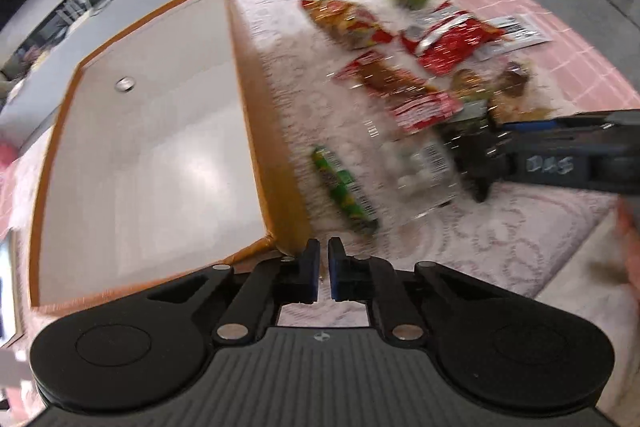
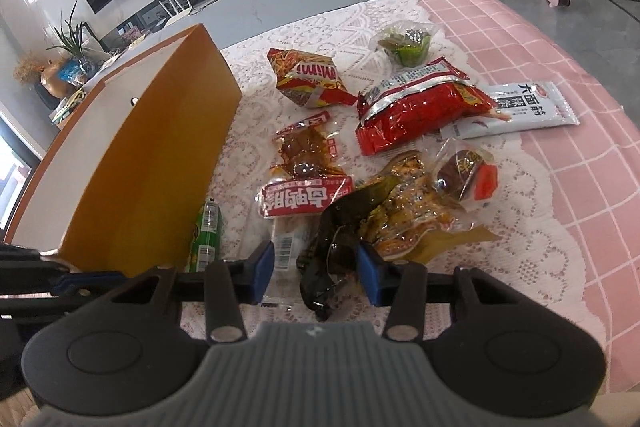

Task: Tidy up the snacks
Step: 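Lower the left tool onto the green sausage stick while the right tool reaches the dark packet, then close the left tool on the green sausage while the right tool grasps the dark packet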

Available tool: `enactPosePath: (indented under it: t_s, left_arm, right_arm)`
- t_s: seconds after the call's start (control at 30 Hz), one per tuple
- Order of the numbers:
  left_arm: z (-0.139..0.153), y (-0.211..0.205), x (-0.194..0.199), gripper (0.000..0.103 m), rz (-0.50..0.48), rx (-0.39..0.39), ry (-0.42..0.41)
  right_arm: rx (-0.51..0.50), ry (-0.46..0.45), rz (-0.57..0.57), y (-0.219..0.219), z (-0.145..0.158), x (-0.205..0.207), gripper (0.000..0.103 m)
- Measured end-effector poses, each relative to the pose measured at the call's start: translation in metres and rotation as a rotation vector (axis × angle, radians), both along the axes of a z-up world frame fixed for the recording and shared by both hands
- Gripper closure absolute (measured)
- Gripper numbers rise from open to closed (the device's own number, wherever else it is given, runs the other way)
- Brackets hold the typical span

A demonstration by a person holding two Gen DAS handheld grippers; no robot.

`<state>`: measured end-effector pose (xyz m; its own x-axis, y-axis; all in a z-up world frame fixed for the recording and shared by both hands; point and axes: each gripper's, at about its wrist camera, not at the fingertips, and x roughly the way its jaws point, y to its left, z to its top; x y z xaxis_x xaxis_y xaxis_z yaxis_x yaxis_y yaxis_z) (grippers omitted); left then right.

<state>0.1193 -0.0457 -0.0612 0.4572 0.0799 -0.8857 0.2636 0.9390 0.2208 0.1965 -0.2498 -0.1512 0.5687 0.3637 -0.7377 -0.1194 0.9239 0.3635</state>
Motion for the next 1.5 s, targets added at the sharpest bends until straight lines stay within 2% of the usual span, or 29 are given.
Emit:
enactPosePath:
  t_s: [0.1, 0.13, 0.17, 0.23, 0.27, 0.33, 0.47, 0.53, 0.6, 0.67, 0.87, 1.1, 1.2, 1.27, 1.5]
  left_arm:
    - [-0.002, -0.001, -0.004, 0.092, 0.018, 0.038, -0.021]
    - [-0.003, -0.005, -0.005, 0.085, 0.016, 0.039, -0.029]
    - [-0.003, -0.009, -0.007, 0.070, 0.004, 0.021, -0.046]
    - [-0.001, -0.018, -0.011, 0.050, -0.043, -0.050, -0.090]
    - [-0.001, -0.022, -0.010, 0.047, -0.042, -0.073, -0.117]
    - [-0.005, -0.028, -0.007, 0.048, -0.002, -0.068, -0.169]
    - [-0.013, -0.038, -0.009, 0.049, 0.059, -0.005, -0.253]
    - [-0.018, -0.047, -0.015, 0.051, 0.038, 0.018, -0.265]
    - [-0.021, -0.058, -0.026, 0.052, -0.030, 0.051, -0.287]
    - [-0.026, -0.063, -0.024, 0.052, -0.034, 0.068, -0.276]
    - [-0.044, -0.052, -0.001, 0.056, 0.119, 0.075, -0.224]
    - [-0.060, -0.050, 0.006, 0.057, 0.170, 0.090, -0.198]
    - [-0.061, -0.049, 0.009, 0.065, 0.170, 0.069, -0.200]
    - [-0.062, -0.049, 0.009, 0.074, 0.157, 0.057, -0.198]
    - [-0.052, -0.046, -0.004, 0.076, 0.080, -0.012, -0.192]
  right_arm:
    - [0.012, 0.000, -0.003, -0.001, -0.001, 0.000, 0.058]
    - [0.012, -0.001, -0.002, -0.001, -0.001, 0.000, 0.058]
    - [0.012, -0.002, -0.002, -0.001, -0.001, 0.000, 0.058]
    - [0.011, -0.002, -0.002, -0.001, -0.001, 0.000, 0.058]
    - [0.012, -0.002, -0.001, -0.001, -0.001, 0.000, 0.057]
    - [0.018, -0.003, -0.002, -0.003, -0.002, 0.000, 0.057]
    - [0.047, -0.004, -0.013, -0.006, -0.003, -0.001, 0.057]
    - [0.055, -0.005, -0.016, -0.007, -0.004, -0.001, 0.057]
    - [0.063, -0.004, -0.018, -0.008, -0.005, 0.000, 0.057]
    - [0.071, -0.004, -0.020, -0.009, -0.005, 0.000, 0.057]
    - [0.095, -0.005, -0.028, -0.012, -0.006, -0.001, 0.057]
    - [0.101, 0.003, -0.031, -0.012, -0.008, 0.001, 0.057]
    - [0.103, 0.015, -0.036, -0.013, -0.011, 0.003, 0.062]
    - [0.100, 0.023, -0.050, -0.015, -0.013, 0.004, 0.070]
    - [0.074, 0.017, -0.040, -0.013, -0.010, -0.001, 0.071]
